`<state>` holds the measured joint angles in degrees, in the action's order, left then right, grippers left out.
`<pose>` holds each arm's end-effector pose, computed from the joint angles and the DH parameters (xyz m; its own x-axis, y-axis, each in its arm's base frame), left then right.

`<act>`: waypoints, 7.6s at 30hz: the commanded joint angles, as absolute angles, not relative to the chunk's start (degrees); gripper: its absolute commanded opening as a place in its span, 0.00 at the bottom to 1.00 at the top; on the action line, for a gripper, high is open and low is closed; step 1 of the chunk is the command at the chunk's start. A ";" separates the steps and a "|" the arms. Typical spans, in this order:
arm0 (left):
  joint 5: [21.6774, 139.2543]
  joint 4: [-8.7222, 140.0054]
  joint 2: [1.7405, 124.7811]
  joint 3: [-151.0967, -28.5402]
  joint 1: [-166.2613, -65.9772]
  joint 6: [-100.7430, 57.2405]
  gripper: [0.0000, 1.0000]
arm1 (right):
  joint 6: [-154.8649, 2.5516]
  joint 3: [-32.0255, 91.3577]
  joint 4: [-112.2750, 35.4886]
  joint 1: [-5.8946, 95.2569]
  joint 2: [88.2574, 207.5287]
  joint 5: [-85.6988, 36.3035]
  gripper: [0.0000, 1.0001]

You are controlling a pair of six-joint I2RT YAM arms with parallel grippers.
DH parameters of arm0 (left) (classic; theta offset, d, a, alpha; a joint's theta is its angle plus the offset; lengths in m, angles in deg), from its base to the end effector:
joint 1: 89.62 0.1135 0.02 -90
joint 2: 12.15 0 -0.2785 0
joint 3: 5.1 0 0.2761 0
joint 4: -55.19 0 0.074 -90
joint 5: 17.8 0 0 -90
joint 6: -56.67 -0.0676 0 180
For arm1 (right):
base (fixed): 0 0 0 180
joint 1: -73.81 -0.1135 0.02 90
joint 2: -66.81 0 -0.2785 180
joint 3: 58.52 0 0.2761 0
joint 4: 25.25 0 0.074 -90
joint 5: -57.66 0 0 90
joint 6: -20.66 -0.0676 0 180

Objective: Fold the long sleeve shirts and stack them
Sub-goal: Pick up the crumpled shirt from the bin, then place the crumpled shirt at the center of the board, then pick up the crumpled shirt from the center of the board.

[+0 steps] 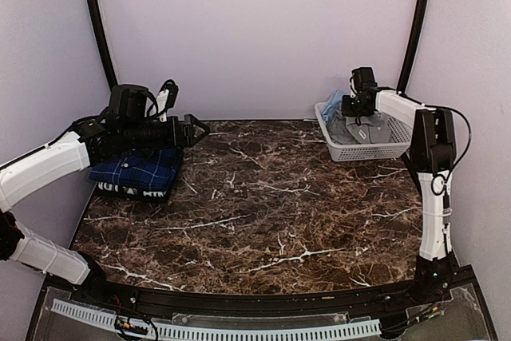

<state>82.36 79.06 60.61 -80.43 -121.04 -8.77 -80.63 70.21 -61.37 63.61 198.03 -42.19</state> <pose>0.2875 -0.1896 0.3408 -0.5535 -0.1413 -0.8208 0.4654 0.7648 -0.4455 0.5820 0.0930 0.2232 -0.6107 0.0861 -0.7872 0.0782 0.9958 0.0483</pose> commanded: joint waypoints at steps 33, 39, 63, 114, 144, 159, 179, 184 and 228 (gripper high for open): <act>89.60 69.23 61.05 -78.90 -121.26 -8.72 0.99 | -90.33 72.10 -51.22 41.87 154.95 -14.37 0.00; 90.17 67.14 58.80 -77.30 -121.26 -9.23 0.99 | -94.65 71.63 -49.15 40.68 153.81 -6.25 0.00; 93.33 64.77 65.11 -73.75 -121.26 -6.64 0.99 | -92.55 27.66 -53.54 44.46 156.77 -21.84 0.68; 85.72 88.17 86.55 -88.55 -128.29 -6.59 0.00 | -105.30 21.09 -70.98 13.23 160.75 -62.34 0.00; 83.81 111.52 61.11 -76.71 -128.28 -4.45 0.35 | -100.61 8.65 -74.94 31.25 144.86 -58.24 0.00; 86.95 92.42 87.56 -100.23 -128.29 -11.14 0.54 | -101.25 4.51 -69.39 31.09 145.18 -55.89 0.00; 84.30 84.97 109.88 -118.28 -128.67 -10.45 0.58 | -100.24 5.63 -66.15 31.10 146.33 -56.34 0.00; 83.98 85.71 113.15 -122.77 -128.72 -10.21 0.53 | -100.18 5.80 -66.03 31.14 146.46 -56.88 0.00; 79.01 93.53 51.16 -110.91 -128.48 -20.44 0.00 | -75.60 37.09 -61.76 36.24 118.94 -51.58 0.00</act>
<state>73.20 97.94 56.37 -111.58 -128.43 -20.66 -79.78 33.65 -66.46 35.88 123.08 -60.96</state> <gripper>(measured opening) 0.007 0.003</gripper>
